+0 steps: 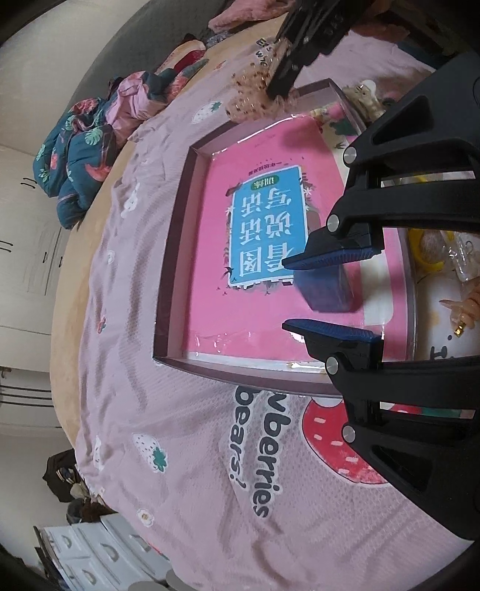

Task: Organize jewelry
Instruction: 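Carry both items into the tray and open both tools to release them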

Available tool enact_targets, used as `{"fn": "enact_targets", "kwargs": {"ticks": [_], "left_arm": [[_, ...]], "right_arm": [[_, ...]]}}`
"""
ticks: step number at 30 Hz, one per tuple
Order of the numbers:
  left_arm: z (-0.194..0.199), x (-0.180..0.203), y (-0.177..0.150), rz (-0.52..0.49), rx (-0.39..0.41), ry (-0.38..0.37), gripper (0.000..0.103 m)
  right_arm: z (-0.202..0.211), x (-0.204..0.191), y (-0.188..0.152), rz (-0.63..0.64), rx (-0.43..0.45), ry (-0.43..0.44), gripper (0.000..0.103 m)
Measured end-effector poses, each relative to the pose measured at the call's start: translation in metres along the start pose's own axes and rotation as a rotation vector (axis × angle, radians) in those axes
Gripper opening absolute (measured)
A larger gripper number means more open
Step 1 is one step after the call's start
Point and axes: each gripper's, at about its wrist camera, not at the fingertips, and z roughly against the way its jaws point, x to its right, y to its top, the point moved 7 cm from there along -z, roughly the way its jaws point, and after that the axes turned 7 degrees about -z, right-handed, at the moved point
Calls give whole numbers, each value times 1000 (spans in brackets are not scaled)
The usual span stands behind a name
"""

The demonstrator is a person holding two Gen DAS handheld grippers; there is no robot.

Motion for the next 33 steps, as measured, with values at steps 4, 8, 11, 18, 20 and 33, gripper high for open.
{"fn": "enact_targets", "kwargs": {"ticks": [4, 8, 11, 18, 20, 33], "left_arm": [[1, -3, -1, -5, 1, 5, 20], [3, -2, -3, -7, 4, 6, 20], [7, 0, -4, -5, 8, 2, 22], [27, 5, -4, -24, 41, 16, 35], [35, 6, -2, -27, 55, 16, 43], [108, 12, 8, -27, 188, 76, 89]], "right_arm": [[-13, -1, -8, 10, -30, -14, 33], [-20, -1, -17, 11, -47, -31, 43], [-12, 0, -18, 12, -31, -29, 51], [34, 7, -15, -10, 71, -43, 69], [49, 6, -13, -8, 106, -40, 77], [139, 7, -7, -24, 274, -20, 89]]}}
